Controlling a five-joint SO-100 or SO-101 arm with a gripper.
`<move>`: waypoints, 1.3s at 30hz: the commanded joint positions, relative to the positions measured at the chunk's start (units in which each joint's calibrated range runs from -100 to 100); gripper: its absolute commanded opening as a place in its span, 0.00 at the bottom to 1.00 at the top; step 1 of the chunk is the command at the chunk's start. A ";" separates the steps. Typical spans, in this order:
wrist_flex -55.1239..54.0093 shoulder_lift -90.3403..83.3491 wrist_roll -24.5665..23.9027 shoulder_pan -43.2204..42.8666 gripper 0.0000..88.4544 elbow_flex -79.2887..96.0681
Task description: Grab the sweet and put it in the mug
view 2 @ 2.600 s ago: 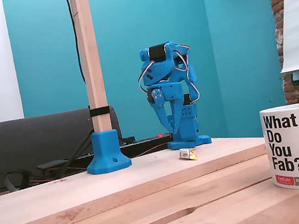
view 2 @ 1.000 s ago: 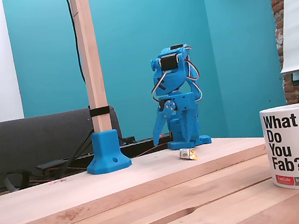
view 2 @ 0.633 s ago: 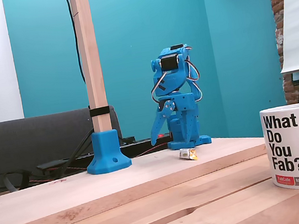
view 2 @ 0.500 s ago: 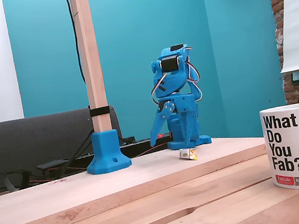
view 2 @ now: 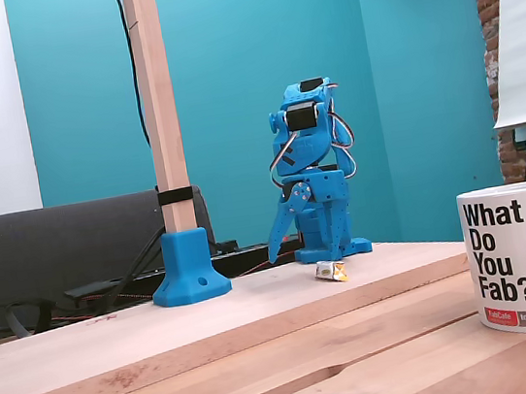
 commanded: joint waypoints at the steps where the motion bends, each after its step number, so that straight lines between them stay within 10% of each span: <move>1: -0.40 -0.23 0.05 -0.65 0.44 -0.10; 39: -9.35 -0.31 -2.34 -4.43 0.44 7.40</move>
